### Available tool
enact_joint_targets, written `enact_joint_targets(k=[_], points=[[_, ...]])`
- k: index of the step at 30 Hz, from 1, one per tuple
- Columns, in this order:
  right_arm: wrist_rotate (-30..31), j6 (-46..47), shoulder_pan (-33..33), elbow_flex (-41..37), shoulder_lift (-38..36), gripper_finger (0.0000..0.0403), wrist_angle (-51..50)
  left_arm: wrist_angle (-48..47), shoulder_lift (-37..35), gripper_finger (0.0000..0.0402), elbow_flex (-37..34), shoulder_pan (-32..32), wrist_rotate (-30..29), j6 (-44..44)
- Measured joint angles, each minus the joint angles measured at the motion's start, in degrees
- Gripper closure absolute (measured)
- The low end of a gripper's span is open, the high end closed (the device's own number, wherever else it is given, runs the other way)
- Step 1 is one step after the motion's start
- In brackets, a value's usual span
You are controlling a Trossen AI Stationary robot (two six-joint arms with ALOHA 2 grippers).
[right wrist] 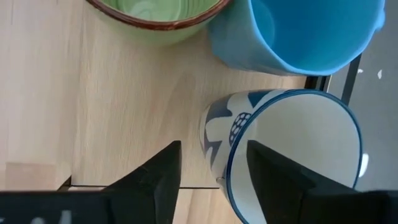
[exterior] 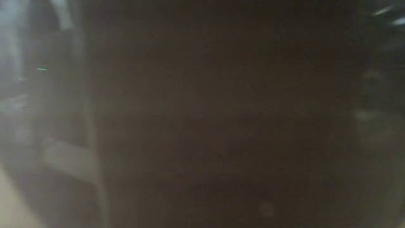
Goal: Place coffee mugs
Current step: Put the purple and white mug on the shelf
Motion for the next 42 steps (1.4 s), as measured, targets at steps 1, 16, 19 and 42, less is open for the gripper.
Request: enact_joint_targets(k=[1, 16, 19, 42], points=[[0.0, 0.1, 0.1, 0.0, 0.0, 0.0214, 0.0, 0.0, 0.0, 0.021, 0.0, 0.0, 0.0, 0.0], [0.5, 1.5, 0.7, 0.0, -0.4, 0.018, -0.2, -0.5, 0.0, 0.021, 0.0, 0.0, 0.0, -0.1], [0.5, 2.1, 0.8, 0.0, -0.9, 0.0178, 0.1, -0.5, 0.0, 0.021, 0.0, 0.0, 0.0, -0.1], [1.6, 12.3, 12.8, 0.0, -9.5, 0.0178, 5.6, -0.5, 0.0, 0.021, 0.0, -0.2, 0.0, -2.3]])
